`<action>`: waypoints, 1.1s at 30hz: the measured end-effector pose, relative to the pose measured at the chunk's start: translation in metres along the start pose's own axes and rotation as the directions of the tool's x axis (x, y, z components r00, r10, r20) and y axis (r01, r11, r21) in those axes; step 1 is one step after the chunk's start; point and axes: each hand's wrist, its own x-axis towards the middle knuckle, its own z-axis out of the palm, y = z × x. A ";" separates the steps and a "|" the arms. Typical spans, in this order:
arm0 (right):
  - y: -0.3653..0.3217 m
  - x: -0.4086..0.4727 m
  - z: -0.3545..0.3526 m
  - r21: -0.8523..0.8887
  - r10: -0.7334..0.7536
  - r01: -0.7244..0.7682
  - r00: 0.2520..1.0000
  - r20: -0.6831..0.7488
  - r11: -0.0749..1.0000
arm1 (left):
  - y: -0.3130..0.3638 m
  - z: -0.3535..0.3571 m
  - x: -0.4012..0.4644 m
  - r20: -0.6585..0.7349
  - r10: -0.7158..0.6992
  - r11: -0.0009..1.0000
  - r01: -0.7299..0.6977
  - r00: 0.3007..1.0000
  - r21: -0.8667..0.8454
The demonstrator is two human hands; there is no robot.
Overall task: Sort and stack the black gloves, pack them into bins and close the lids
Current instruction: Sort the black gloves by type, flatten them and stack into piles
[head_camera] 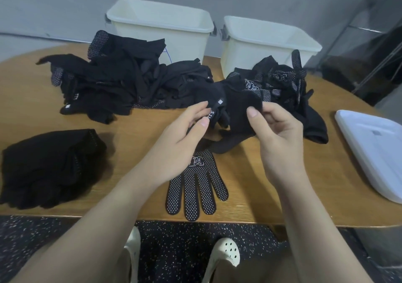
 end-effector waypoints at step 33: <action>-0.021 -0.011 0.076 -0.042 0.104 -0.101 0.992 0.076 0.994 | 0.004 -0.042 -0.043 -0.295 0.007 0.955 -0.094 0.956 -0.283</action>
